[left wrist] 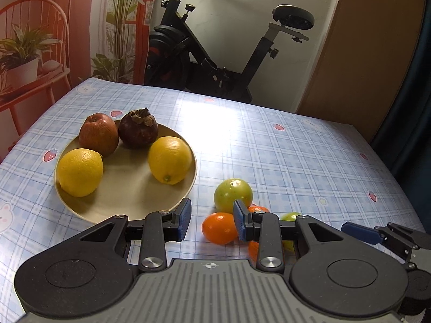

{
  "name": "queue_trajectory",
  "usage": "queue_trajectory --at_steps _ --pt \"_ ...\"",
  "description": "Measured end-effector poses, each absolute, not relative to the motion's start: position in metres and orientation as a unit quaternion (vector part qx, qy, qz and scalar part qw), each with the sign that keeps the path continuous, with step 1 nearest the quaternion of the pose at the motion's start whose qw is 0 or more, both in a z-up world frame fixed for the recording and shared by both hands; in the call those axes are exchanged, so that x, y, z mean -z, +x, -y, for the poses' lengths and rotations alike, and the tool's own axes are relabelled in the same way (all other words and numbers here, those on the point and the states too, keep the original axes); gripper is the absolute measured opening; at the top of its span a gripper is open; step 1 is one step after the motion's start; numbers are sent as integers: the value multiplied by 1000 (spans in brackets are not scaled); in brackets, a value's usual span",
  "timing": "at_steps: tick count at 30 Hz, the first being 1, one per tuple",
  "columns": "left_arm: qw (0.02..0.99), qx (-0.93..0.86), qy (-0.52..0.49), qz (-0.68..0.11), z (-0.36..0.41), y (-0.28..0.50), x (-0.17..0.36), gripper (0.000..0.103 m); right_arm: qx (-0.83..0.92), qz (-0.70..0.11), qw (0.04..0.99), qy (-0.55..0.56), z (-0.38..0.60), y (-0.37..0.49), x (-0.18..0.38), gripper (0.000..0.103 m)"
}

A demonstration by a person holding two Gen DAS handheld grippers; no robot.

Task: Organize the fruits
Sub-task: 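Move both tools back toward the remaining fruits on the cloth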

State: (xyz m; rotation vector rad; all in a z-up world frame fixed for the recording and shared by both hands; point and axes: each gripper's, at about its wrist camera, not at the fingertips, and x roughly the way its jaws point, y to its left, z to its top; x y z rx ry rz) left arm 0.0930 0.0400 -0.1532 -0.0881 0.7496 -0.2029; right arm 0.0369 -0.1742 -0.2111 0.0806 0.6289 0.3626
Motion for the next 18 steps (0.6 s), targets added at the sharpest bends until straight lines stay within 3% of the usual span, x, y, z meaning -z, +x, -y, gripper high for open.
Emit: queue_trajectory --at_steps 18 --pt "920 106 -35 -375 -34 90 160 36 -186 -309 932 45 177 37 213 58"
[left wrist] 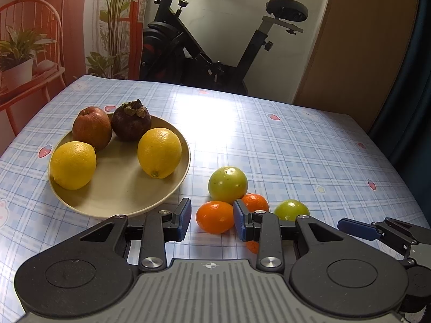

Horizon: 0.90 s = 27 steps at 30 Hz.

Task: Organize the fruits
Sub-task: 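Move both tools back toward the remaining fruits on the cloth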

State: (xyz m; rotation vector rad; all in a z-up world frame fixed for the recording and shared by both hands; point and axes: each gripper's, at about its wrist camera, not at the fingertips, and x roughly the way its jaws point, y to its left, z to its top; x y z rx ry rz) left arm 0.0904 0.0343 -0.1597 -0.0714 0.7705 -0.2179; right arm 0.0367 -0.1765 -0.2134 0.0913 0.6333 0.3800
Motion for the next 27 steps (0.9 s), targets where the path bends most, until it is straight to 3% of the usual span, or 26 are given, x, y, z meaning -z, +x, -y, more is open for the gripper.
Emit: queue_trajectory --at_steps 27 --pt "911 122 -52 -390 -36 95 168 31 -215 -326 920 29 168 79 198 55"
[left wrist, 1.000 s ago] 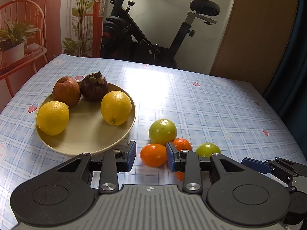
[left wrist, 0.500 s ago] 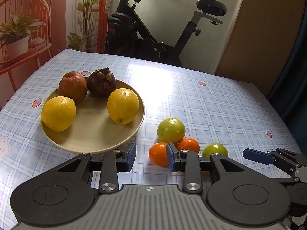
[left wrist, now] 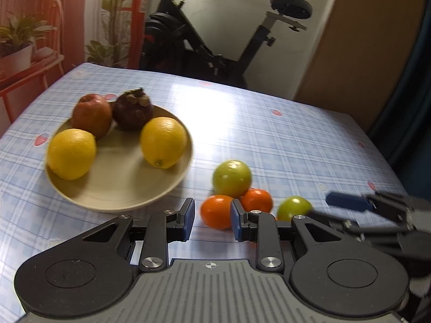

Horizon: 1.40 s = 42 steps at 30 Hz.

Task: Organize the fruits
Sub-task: 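Move both tools back toward the remaining fruits on the cloth, then grasp an orange with the left tool while the right tool grasps a tangerine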

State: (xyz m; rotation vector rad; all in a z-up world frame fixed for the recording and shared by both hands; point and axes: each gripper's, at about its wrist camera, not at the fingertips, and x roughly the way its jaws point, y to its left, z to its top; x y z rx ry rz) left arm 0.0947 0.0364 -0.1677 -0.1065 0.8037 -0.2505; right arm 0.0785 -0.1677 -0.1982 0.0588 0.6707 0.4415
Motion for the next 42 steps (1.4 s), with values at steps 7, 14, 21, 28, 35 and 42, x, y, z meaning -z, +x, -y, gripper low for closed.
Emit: queue_trajectory --at_steps 7,14,21,28,35,42 --pt "896 167 -52 -409 -20 98 181 31 -198 -329 923 37 180 76 198 55" --pt "882 199 -37 -425 -6 100 187 31 -192 -340 920 44 182 67 207 54" --pt "873 219 -37 -434 2 108 195 31 -188 -337 922 45 183 67 204 54" --pt "880 208 -41 -425 -8 103 191 28 -197 -333 921 40 178 69 198 55" --pt "909 160 -66 -380 -41 94 163 5 -239 -332 913 8 153 93 192 53" --pt "892 153 -97 -414 -58 101 174 8 -260 -347 901 -21 127 110 198 51"
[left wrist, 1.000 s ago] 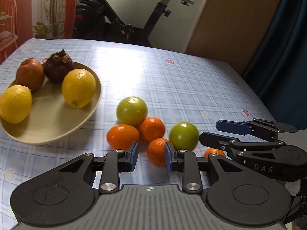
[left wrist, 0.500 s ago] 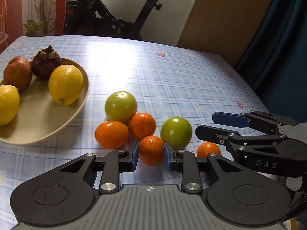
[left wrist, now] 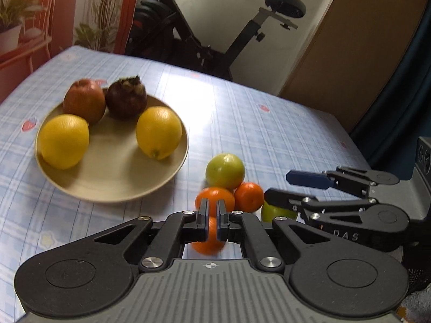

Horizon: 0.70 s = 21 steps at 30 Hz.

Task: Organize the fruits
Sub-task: 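Grasp an orange with the left tool while the right tool grasps a tangerine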

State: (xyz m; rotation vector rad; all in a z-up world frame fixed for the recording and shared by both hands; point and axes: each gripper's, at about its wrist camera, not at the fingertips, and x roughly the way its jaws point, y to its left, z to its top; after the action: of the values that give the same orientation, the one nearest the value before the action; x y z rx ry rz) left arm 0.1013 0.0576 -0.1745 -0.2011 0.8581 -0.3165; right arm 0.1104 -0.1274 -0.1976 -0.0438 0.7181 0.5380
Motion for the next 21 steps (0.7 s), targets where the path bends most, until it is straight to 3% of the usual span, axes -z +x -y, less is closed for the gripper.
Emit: queue_trajectory --at_steps 1,3,5,14,19,21 --pt "891 149 -95 -417 -59 101 176 11 -261 -348 900 -19 128 110 198 51" --pt "890 139 -93 -425 -62 99 179 28 -263 -351 899 -18 126 107 199 51" --pt "888 130 -95 -430 -66 97 181 37 -264 -354 897 -19 124 106 201 51" --pt "880 125 -95 -449 -68 98 187 44 -270 -357 893 -33 117 109 202 51" --pt "873 136 -99 -457 -64 99 195 44 -279 -365 887 -51 112 116 204 51" --pt "876 129 -95 -454 -65 98 196 39 -284 -369 883 -58 109 119 206 47"
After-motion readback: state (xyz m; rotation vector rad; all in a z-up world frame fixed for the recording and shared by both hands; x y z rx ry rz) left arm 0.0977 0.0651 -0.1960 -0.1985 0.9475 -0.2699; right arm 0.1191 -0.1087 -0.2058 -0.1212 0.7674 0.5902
